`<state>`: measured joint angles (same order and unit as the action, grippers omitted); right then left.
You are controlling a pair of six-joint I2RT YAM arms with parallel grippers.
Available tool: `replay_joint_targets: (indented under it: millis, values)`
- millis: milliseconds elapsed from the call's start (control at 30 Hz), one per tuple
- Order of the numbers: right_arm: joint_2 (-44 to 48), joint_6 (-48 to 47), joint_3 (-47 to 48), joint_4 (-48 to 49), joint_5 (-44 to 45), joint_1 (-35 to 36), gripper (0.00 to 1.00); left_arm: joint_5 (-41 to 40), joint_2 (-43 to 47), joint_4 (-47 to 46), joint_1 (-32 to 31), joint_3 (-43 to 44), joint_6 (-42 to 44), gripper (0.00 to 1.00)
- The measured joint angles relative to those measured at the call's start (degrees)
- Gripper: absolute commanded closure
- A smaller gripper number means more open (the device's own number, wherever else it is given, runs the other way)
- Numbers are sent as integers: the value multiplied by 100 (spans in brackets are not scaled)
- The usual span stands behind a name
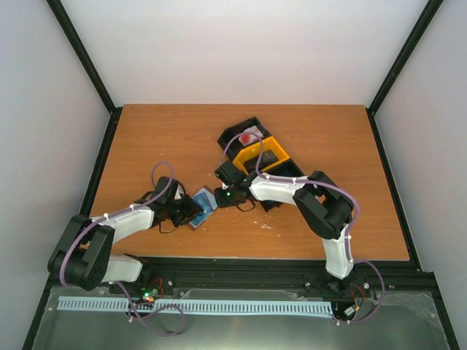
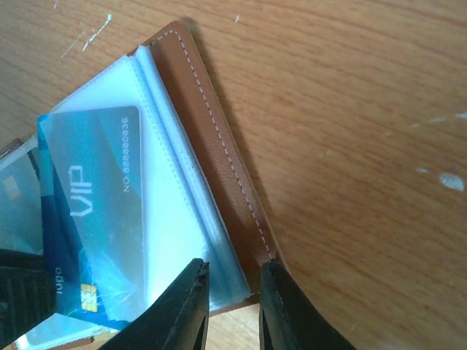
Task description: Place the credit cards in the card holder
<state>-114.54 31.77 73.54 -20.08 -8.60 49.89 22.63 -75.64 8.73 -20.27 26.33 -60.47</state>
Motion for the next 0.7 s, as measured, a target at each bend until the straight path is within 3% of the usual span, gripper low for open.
replay_joint_targets:
  millis: [367, 700]
  values:
    - [109, 490, -289, 332, -304, -37, 82, 308, 50, -1016, 63, -476, -87, 76]
    - [116, 708, -299, 352, -302, -39, 82, 236, 203, -1615, 90, -911, -354, 94]
